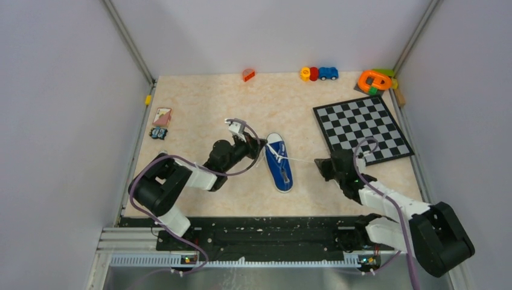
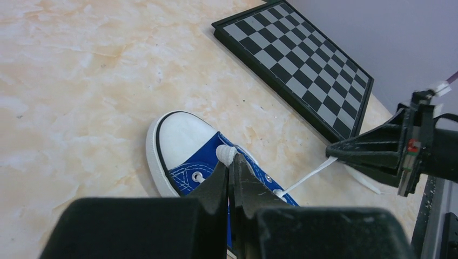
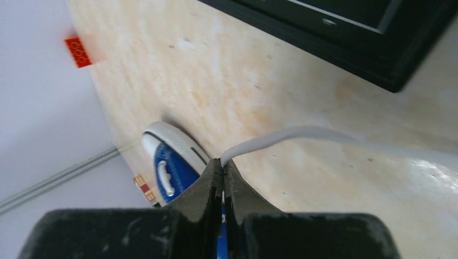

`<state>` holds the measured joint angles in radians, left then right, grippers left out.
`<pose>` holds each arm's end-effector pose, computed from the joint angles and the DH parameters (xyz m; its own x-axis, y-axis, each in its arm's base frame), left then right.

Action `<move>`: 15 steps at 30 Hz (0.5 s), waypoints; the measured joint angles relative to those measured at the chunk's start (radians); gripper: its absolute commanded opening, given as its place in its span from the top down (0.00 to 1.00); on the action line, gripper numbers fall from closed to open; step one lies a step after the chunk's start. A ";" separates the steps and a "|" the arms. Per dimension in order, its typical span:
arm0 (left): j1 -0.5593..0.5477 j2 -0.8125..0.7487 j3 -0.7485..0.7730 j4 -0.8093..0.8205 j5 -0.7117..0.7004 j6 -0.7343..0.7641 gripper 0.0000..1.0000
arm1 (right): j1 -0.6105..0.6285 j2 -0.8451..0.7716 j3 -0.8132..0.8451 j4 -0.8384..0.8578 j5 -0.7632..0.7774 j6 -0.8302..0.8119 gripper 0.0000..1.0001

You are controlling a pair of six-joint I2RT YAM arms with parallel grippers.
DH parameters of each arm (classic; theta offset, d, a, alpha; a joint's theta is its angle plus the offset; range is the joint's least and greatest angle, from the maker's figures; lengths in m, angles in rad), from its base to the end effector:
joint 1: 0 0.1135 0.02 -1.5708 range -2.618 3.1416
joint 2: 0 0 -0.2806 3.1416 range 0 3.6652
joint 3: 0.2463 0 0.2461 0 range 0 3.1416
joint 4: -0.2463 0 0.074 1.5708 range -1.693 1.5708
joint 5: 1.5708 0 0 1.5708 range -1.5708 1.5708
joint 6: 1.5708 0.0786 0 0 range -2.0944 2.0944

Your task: Tie the shoes

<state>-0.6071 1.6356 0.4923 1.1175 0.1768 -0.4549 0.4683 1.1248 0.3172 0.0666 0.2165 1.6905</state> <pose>0.2739 -0.2071 0.1973 -0.3292 -0.2979 -0.8960 0.6249 0.6426 -0.4433 0.2026 0.0836 0.1339 -0.2253 0.9727 -0.0559 0.6338 0.1899 0.7498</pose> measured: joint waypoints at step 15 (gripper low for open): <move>0.040 0.032 -0.037 0.042 0.111 -0.018 1.00 | 0.000 -0.134 0.099 0.023 -0.046 -0.605 1.00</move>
<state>-0.5671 1.6676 0.4557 1.1599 0.2874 -0.4732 0.4683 0.9913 0.4160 0.0898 0.1707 1.0851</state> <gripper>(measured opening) 0.011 0.011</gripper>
